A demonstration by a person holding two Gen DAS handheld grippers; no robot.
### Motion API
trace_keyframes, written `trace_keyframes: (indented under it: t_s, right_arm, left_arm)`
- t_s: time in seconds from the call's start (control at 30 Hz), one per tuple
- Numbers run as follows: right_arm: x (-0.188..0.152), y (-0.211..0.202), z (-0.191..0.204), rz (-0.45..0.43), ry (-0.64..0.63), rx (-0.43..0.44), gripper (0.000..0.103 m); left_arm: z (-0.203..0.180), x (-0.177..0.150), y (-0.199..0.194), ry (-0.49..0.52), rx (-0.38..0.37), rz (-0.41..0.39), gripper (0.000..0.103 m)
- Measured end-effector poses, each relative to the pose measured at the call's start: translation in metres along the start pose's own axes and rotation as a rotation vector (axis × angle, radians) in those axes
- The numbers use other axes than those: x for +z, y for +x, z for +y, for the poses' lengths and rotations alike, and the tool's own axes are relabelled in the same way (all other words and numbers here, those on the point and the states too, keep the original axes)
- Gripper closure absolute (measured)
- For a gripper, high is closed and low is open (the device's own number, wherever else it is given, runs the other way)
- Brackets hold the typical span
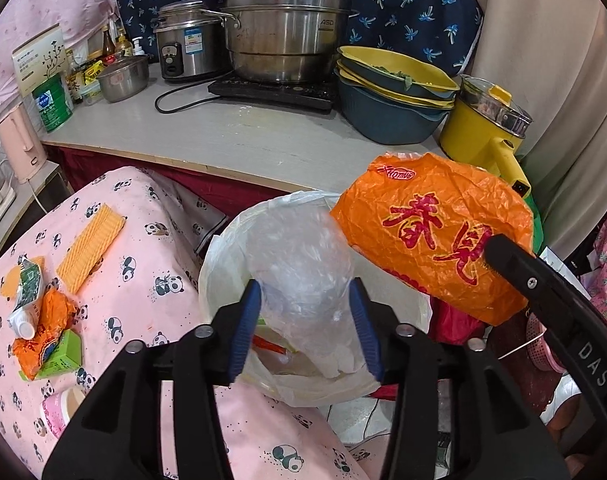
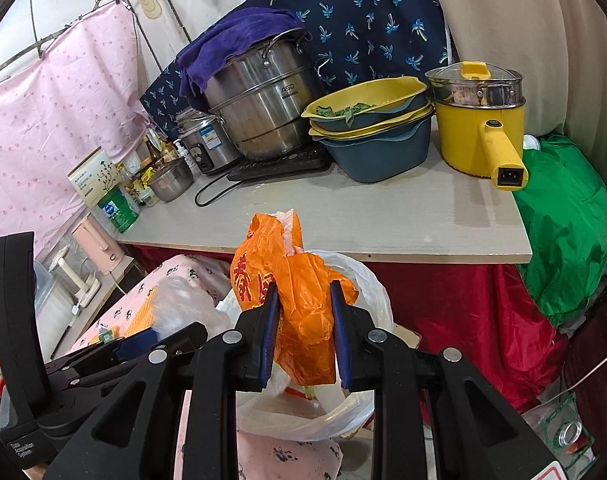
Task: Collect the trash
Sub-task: 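Open both tools to drop the plastic wrap and orange bag into the bin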
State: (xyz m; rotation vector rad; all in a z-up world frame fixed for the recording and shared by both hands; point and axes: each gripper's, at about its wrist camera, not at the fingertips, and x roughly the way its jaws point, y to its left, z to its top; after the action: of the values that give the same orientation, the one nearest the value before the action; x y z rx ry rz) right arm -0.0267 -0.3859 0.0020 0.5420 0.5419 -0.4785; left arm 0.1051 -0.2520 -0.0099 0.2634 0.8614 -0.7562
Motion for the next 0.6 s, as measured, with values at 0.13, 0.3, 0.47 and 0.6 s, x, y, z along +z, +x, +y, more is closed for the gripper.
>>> trace_keyframes:
  t_s: [0.13,0.3,0.47,0.6]
  right_arm:
    - [0.004,0.005,0.003,0.000,-0.008,0.002,0.079]
    - [0.005,0.009,0.008,0.005,-0.016,0.004,0.079]
    - [0.005,0.014,0.015,0.013,-0.026,0.010,0.079]
    - [0.005,0.019,0.022,0.018,-0.040,0.014,0.078]
  left_arm:
    - [0.004,0.002,-0.002,-0.013,0.014,-0.017,0.040]
    - [0.015,0.002,-0.004,-0.036,0.024,-0.018,0.038]
    - [0.029,0.002,-0.008,-0.063,0.043,-0.027,0.035]
    - [0.039,0.001,-0.011,-0.085,0.053,-0.031,0.035]
